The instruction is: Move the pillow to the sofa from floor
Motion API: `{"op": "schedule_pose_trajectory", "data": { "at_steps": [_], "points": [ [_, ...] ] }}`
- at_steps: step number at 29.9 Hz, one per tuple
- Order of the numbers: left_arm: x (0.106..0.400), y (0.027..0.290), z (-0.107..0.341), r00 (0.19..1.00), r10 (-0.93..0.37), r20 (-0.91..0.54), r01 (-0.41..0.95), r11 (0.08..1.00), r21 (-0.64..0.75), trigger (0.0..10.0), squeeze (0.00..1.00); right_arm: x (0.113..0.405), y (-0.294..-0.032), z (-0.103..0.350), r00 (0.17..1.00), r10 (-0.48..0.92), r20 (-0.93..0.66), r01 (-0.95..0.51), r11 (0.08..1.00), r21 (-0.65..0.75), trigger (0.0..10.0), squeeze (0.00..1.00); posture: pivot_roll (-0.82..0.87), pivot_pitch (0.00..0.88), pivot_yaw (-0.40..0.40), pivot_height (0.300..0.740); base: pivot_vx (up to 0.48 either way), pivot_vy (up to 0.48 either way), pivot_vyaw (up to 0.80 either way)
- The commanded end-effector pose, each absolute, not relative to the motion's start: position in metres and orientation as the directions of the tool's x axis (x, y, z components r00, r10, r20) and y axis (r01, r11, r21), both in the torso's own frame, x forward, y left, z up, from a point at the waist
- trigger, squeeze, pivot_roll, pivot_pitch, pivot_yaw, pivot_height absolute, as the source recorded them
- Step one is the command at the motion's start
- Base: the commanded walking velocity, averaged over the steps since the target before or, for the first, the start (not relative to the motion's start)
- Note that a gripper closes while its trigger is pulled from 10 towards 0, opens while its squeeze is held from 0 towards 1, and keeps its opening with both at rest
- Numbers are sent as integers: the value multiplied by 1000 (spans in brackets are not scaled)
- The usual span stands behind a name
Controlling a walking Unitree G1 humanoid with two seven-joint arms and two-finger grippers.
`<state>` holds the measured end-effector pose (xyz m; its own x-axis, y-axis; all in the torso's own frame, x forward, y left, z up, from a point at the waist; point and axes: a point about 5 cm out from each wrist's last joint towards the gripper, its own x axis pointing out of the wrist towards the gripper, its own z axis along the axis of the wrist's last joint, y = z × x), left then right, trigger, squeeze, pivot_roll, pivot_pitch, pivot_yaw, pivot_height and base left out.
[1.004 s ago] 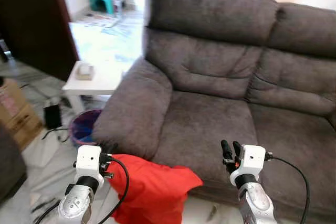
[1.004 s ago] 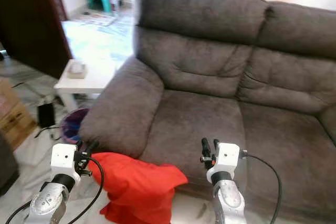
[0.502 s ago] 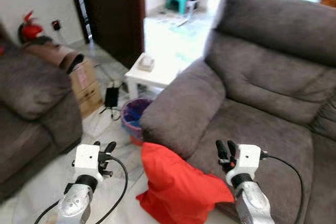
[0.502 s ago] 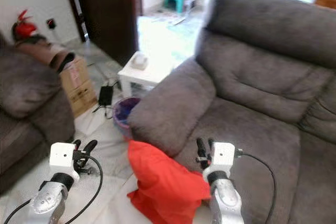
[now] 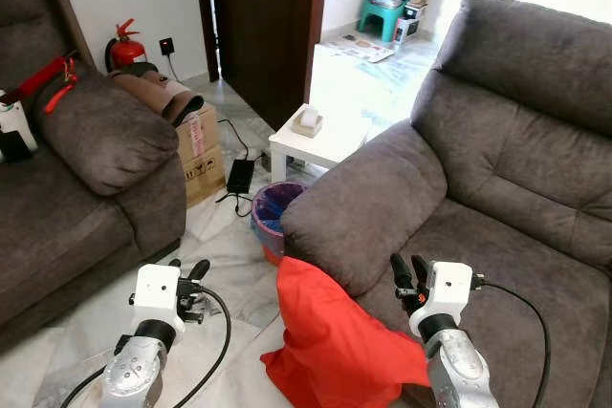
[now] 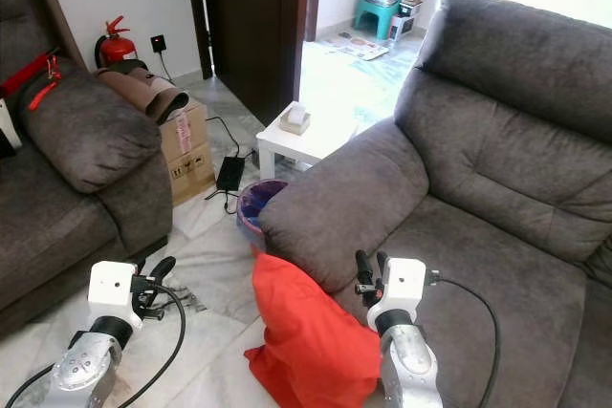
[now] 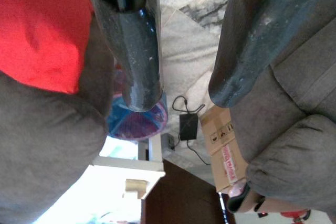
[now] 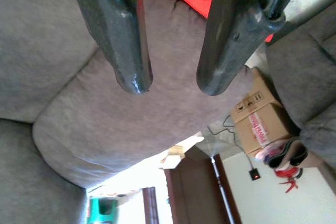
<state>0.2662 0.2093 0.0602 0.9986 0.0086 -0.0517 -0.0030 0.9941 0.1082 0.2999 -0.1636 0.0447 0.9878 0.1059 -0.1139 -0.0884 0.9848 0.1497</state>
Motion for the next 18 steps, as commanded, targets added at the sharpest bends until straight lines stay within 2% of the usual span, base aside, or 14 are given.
{"op": "schedule_pose_trajectory", "data": {
  "at_steps": [1, 5, 11, 18],
  "points": [
    [261, 210, 54, 997, 0, -76, 10, 992, 126, 10000, 0, 298, -168, 42, 989, 89, -121, -69, 985, 158, 10000, 0, 61, 82, -55, 691, 0, 0, 0],
    [258, 217, 54, 997, 7, -79, 8, 982, 191, 10000, 0, 298, -168, 43, 991, 76, -111, -56, 983, 175, 10000, 0, 61, 82, -55, 691, 0, 0, 0],
    [258, 227, 60, 998, 46, -52, -35, 981, 192, 10000, 0, 298, -167, 45, 992, 81, -93, -62, 981, 185, 10000, 0, 63, 87, -53, 691, 0, 0, 0],
    [259, 227, 62, 998, 39, -41, -30, 980, 197, 10000, 0, 299, -167, 45, 992, 84, -93, -66, 981, 183, 10000, 0, 61, 86, -52, 691, 0, 0, 0]
  ]
}}
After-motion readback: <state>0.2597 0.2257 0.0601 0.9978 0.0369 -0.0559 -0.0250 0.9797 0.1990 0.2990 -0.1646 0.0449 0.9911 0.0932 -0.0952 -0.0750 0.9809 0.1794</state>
